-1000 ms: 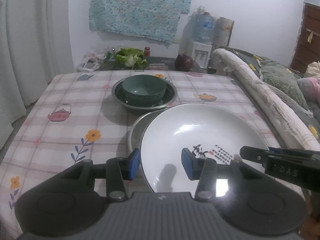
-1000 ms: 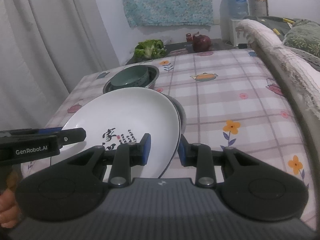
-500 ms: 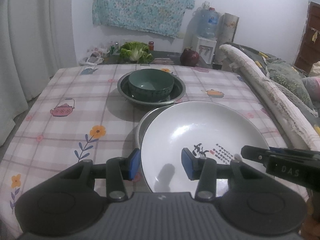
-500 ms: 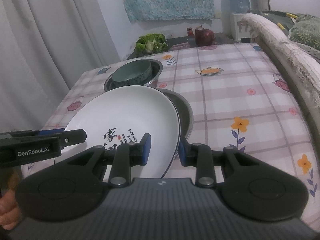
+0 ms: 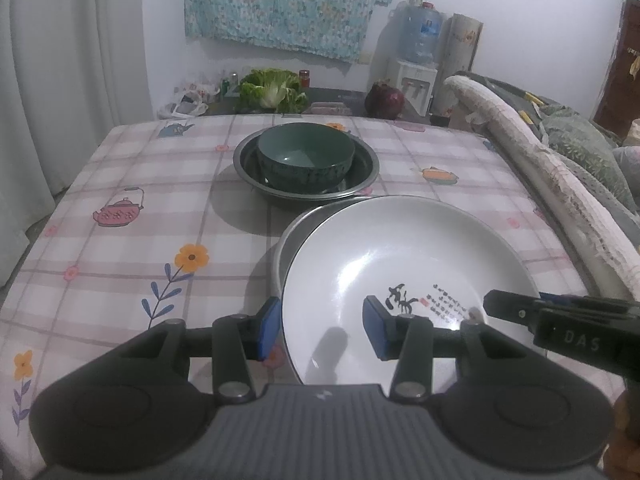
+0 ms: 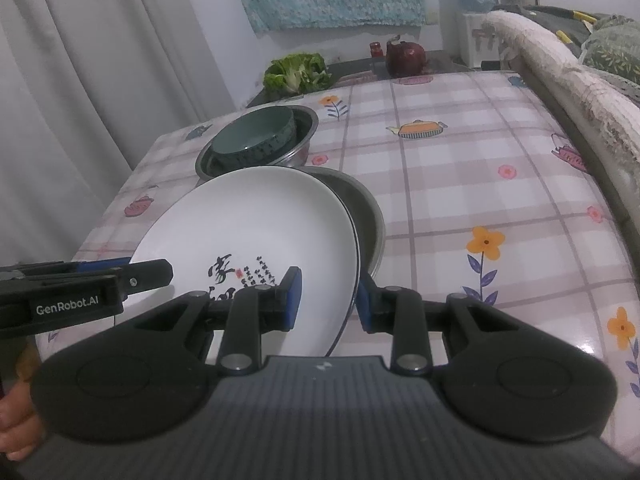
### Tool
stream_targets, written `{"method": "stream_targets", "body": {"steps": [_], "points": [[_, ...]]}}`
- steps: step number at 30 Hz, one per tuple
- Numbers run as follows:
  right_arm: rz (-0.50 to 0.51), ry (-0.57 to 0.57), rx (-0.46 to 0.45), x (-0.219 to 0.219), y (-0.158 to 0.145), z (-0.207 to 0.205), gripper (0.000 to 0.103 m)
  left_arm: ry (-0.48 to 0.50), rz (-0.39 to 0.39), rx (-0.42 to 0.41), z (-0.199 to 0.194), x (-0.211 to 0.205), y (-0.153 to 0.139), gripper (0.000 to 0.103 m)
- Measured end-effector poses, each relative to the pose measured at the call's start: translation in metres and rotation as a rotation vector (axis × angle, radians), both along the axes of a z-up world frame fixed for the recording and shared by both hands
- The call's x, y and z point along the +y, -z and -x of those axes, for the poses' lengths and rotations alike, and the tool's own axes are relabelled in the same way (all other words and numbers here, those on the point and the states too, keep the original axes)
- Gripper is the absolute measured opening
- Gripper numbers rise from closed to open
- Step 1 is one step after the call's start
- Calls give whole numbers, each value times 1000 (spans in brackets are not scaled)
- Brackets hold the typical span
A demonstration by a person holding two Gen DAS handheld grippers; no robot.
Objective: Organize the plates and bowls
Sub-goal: 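Bring the held plate over the nested steel dishes with both tools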
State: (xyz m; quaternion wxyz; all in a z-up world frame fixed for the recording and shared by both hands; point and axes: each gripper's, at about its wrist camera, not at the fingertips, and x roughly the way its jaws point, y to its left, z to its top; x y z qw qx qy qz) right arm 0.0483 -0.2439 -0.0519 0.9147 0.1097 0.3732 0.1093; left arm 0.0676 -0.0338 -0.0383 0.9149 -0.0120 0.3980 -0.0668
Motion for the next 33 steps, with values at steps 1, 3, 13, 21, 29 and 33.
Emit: {"method": "stream_targets", "body": {"steps": [1, 3, 13, 21, 29, 33], "points": [[-1, 0, 3, 0, 1, -1, 29, 0, -1, 3, -1, 0, 1, 45], [-3, 2, 7, -1, 3, -3, 29, 1, -2, 8, -3, -1, 2, 45], [-10, 9, 33, -2, 12, -13, 30, 9, -13, 18, -11, -3, 11, 45], [7, 19, 19, -2, 14, -16, 31, 35, -19, -11, -9, -2, 14, 45], [16, 65, -31, -14, 7, -18, 45, 35, -14, -45, -9, 1, 14, 47], [-40, 95, -5, -26, 14, -24, 48, 17, -12, -45, -17, 5, 16, 53]]}}
